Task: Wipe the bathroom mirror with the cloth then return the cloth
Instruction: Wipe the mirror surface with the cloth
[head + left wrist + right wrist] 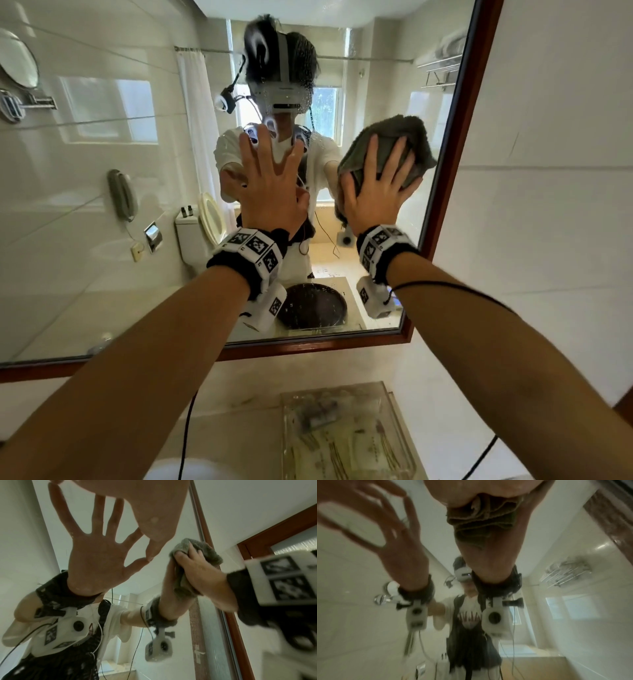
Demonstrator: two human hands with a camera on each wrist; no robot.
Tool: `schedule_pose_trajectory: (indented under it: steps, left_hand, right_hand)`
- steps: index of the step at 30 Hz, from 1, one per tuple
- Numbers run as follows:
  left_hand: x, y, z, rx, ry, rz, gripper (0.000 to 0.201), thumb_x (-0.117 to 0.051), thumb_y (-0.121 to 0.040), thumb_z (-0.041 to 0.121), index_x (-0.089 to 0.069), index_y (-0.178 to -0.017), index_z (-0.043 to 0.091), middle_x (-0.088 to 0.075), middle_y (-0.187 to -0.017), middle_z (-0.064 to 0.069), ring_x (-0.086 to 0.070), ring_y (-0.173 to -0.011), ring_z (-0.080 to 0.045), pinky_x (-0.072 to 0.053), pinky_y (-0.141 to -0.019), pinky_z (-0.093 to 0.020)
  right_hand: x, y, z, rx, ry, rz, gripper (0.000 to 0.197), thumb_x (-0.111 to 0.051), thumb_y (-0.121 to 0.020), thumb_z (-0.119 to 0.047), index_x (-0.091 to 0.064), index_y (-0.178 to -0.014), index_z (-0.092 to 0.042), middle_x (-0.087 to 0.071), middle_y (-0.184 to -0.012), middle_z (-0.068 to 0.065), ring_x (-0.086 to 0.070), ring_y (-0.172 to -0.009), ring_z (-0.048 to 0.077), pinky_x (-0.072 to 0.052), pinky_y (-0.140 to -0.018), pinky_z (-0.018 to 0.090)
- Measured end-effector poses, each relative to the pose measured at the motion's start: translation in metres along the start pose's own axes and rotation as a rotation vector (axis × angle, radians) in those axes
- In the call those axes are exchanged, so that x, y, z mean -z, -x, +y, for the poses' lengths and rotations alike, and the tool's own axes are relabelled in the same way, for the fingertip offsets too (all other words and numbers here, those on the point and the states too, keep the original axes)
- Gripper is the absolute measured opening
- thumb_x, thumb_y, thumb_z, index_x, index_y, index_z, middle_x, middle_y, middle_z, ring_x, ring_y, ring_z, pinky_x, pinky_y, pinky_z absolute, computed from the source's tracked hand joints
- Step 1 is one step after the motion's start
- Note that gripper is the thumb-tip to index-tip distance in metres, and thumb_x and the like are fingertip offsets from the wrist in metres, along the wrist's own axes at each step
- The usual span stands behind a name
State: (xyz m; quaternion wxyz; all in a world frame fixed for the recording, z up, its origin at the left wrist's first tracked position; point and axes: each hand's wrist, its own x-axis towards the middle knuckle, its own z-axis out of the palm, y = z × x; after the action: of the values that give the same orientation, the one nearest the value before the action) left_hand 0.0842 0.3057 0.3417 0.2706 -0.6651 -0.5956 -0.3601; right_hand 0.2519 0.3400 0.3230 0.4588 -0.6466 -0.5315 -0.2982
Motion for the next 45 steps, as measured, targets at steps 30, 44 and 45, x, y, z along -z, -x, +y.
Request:
schedule_pose_trajectory:
  steps: [30,44,45]
  left_hand:
    - [-0.008,0.006,-0.006,-0.057,0.003,0.009,0.079,-0.053,-0.088,0.048,-0.008,-0.152,0.038,0.005,-0.161,-0.019,0.004,-0.146,-0.045,-0.023,-0.098,-0.078]
    - [-0.011,0.005,-0.006,-0.043,0.002,0.017,0.080,-0.052,-0.090,0.048,-0.002,-0.152,0.040,0.007,-0.161,-0.018,0.005,-0.146,-0.044,-0.020,-0.098,-0.079]
    - [-0.012,0.005,-0.005,-0.042,0.001,0.019,0.081,-0.053,-0.090,0.049,-0.001,-0.151,0.040,0.006,-0.161,-0.018,0.004,-0.146,-0.044,-0.019,-0.098,-0.079]
  right_hand:
    - [-0.003,0.012,-0.021,0.018,-0.021,-0.053,0.073,-0.027,-0.091,-0.067,-0.019,-0.153,-0.030,-0.012,-0.160,0.019,-0.011,-0.146,0.043,-0.006,-0.112,0.067]
    - [-0.040,0.084,0.045,-0.061,0.018,-0.016,0.070,-0.026,-0.094,-0.059,-0.016,-0.152,-0.020,-0.019,-0.156,0.026,-0.018,-0.142,0.047,-0.014,-0.111,0.067]
    - [-0.045,0.101,0.053,-0.087,0.018,-0.042,0.072,-0.025,-0.095,-0.059,-0.013,-0.152,-0.018,-0.018,-0.156,0.027,-0.018,-0.142,0.048,-0.016,-0.111,0.068]
